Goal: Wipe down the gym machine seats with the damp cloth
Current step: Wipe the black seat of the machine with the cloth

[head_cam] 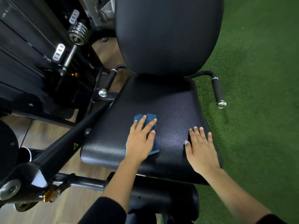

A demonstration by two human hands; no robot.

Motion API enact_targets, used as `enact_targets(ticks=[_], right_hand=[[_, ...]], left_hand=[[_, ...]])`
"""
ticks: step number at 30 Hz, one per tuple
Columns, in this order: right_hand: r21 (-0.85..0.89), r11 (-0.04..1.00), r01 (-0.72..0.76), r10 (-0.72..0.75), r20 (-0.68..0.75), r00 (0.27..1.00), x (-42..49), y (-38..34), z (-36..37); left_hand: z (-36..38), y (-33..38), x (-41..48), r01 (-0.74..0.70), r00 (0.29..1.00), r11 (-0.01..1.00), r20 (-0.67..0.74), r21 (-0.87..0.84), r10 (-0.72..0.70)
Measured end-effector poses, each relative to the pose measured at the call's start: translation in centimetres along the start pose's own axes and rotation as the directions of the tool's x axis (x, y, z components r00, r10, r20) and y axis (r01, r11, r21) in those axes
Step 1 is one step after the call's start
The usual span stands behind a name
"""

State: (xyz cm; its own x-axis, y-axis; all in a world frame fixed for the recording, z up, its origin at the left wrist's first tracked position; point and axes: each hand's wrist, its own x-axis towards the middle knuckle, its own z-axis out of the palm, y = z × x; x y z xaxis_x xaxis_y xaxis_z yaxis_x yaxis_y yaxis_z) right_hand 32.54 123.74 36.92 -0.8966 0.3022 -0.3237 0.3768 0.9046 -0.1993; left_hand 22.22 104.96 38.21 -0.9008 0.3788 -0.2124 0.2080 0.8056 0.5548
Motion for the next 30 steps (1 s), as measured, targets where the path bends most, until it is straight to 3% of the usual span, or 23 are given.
enact_targets(ticks=[2, 5, 9, 15, 19, 24, 30], right_hand=[[0.016, 1.0, -0.016, 0.016, 0.007, 1.0, 0.3, -1.9, -0.5], [0.017, 1.0, -0.016, 0.015, 0.034, 0.999, 1.0, -5.3, -1.0], [0.074, 0.997, -0.015, 0.013, 0.026, 1.0, 2.0, -10.3, -1.2], [0.077, 0.984, -0.161, 0.156, 0.067, 0.985, 3.3, -14.3, -1.9], [0.098, 0.962, -0.254, 0.243, 0.109, 0.964, 3.8, -14.9, -1.7], [0.16, 0.936, -0.312, 0.303, 0.082, 0.95, 3.8, -15.9, -1.3], [0.198, 0.903, -0.382, 0.38, 0.046, 0.924, 3.8, -17.6, -1.4]], left_hand=[[-1.1, -0.9, -0.3, 0.043, 0.997, 0.992, -0.055, -0.119, -0.05], [-2.3, -2.0, -0.2, 0.155, 0.983, 0.979, -0.122, 0.133, -0.139], [-3.1, -2.1, 0.1, 0.244, 0.964, 0.907, 0.021, 0.343, -0.267], [-3.9, -2.4, 1.3, 0.32, 0.912, 0.91, 0.175, 0.264, -0.372], [-4.4, -2.8, 2.2, 0.216, 0.926, 0.92, 0.23, 0.326, -0.299], [-4.9, -3.3, 2.4, -0.041, 0.97, 0.879, 0.229, 0.476, -0.078], [-5.2, -3.9, 2.8, -0.162, 0.966, 0.875, 0.256, 0.456, 0.045]])
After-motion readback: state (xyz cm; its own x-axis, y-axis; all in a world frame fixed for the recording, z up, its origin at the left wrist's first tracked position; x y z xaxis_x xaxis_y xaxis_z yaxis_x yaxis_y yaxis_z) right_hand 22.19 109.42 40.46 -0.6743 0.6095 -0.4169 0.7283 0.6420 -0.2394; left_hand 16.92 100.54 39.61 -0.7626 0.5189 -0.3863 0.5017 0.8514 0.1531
